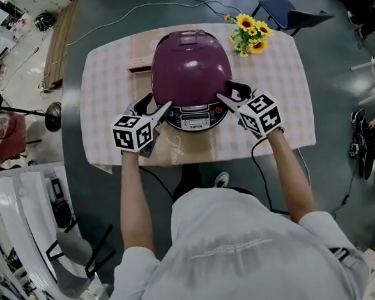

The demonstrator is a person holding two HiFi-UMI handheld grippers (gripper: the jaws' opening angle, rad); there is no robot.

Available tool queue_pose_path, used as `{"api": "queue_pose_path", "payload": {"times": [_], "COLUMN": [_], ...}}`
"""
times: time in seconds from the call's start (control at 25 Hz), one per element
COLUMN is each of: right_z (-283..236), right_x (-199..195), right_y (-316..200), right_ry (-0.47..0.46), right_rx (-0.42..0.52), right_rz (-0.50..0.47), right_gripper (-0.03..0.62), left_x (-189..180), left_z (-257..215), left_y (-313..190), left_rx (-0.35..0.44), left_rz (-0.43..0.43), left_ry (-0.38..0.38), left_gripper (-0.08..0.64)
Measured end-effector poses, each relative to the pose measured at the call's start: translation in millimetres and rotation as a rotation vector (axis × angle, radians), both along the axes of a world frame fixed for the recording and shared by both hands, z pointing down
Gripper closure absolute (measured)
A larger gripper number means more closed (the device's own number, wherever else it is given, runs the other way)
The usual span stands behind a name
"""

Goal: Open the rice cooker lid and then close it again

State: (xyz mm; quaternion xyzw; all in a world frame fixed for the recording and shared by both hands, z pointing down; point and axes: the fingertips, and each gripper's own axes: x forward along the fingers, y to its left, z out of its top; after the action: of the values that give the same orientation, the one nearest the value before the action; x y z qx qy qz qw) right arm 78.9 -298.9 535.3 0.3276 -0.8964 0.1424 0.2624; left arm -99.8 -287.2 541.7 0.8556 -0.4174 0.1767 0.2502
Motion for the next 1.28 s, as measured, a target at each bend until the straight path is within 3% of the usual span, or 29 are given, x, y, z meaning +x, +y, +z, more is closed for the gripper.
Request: {"api": "queue_pose_path", "payload": {"times": [0.12,0.4,0.64,0.76,0.88,1.08,1.28], "right_z": [-0.8,1.1,3.3,-1.2,-18.9,-63.2,-108.0], "right_x": [0.1,1.3,1.2,8.7,25.2,57.3,74.4], "right_y": [-1.1,-1.8,-1.8,-3.9,-9.8,-18.1,-14.4], "right_ry": [0.003,-0.023,-0.045,-0.039,-0.057,-0.048,-0.047], "right_rx": [-0.004,0.010,0.024,0.052,0.111,0.239,0.356], "right_rz": [-0.008,0.014,0.001,0.014,0.068,0.140,0.163], "right_gripper": [0.387,0.387,0.390,0.421,0.464,0.526,0.549], "left_x": [0.7,-0.3,-2.9,-3.7,-4.9,-1.8,3.5], "left_z": [-1.7,0.6,0.0,-4.5,-22.0,-73.0,-124.0], "left_y": [-1.2,-1.2,-2.2,-3.1,-7.0,-12.8,-5.8], "left_rx": [0.009,0.024,0.054,0.112,0.185,0.350,0.487], "left_rz": [0.014,-0.011,0.002,0.024,-0.006,-0.064,-0.116], "left_ry": [-0.044,-0.016,-0.049,-0.102,-0.100,-0.123,-0.166], "left_gripper": [0.253,0.253,0.252,0.253,0.264,0.383,0.511]}}
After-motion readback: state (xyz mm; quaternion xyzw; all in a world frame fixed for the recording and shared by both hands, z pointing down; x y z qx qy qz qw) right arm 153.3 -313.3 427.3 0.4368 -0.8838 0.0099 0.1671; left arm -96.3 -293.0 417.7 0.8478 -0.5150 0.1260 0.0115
